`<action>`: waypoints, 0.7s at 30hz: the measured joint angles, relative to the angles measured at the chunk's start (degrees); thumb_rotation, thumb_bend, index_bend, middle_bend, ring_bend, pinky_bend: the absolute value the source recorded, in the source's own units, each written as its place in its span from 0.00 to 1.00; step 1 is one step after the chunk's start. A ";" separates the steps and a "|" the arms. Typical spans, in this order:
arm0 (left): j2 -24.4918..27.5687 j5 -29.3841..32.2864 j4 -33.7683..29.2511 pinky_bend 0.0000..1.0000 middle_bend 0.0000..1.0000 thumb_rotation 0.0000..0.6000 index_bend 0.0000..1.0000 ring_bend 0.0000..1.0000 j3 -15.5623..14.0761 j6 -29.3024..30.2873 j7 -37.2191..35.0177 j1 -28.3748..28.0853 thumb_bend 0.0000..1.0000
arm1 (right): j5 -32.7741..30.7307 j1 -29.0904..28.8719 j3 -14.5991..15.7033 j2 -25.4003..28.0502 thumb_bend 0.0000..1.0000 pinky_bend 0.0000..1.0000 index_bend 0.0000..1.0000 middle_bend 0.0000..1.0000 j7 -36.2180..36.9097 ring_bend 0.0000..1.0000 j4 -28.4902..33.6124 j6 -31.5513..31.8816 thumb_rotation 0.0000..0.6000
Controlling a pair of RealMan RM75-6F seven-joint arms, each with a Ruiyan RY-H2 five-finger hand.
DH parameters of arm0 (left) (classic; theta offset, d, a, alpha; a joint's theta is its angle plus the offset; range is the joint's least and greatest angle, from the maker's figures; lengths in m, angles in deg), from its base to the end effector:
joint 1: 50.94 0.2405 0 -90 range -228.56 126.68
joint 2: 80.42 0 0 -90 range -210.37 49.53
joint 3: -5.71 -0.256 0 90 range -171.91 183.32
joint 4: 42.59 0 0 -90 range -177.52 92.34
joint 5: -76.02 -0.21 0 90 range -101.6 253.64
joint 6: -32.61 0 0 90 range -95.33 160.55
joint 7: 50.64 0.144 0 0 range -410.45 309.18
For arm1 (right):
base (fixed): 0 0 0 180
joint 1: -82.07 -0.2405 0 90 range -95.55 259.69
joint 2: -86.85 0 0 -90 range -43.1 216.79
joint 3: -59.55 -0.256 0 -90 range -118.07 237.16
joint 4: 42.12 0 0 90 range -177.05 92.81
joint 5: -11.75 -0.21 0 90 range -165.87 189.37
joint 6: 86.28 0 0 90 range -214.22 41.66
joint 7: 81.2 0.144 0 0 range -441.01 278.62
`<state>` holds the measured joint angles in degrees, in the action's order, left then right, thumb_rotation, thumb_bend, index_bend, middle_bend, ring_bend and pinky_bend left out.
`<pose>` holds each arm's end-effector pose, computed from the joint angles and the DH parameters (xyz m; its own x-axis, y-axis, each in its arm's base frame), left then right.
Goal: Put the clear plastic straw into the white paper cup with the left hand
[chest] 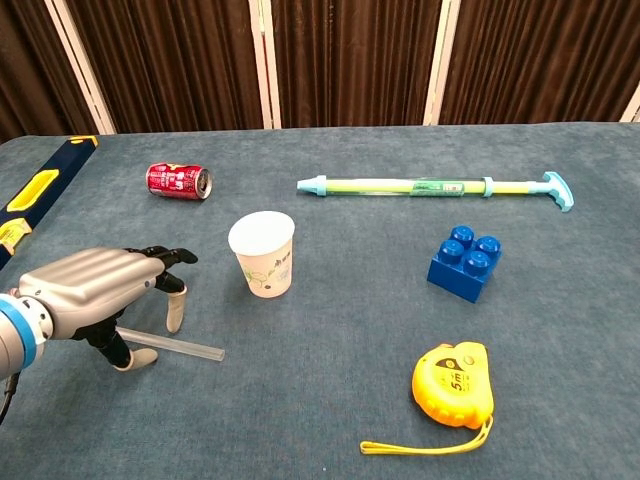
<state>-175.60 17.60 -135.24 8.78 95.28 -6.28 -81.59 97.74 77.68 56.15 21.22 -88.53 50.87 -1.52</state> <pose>-0.1815 0.2514 -0.0591 0.5950 0.3563 0.7205 0.8020 -0.3217 -0.5032 -0.3073 -0.1801 0.1501 0.4761 -0.0038 0.8794 -0.8794 -0.0052 0.4761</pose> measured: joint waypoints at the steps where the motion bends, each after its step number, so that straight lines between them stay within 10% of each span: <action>1: -0.10 0.10 0.15 0.09 0.00 1.00 0.53 0.00 -0.04 -0.06 0.02 -0.07 0.35 | 0.02 0.00 0.01 0.04 0.04 0.00 0.09 0.00 0.09 0.00 0.07 -0.01 1.00; 21: -0.08 -2.32 1.58 0.09 0.00 1.00 0.60 0.00 -0.08 2.29 -3.40 0.03 0.41 | 0.49 0.13 0.06 0.53 0.04 0.00 0.09 0.00 0.80 0.00 0.50 0.44 1.00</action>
<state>-175.68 15.28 -133.66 8.70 97.57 -9.68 -81.55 98.23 77.81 56.21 21.75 -87.72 51.37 -1.07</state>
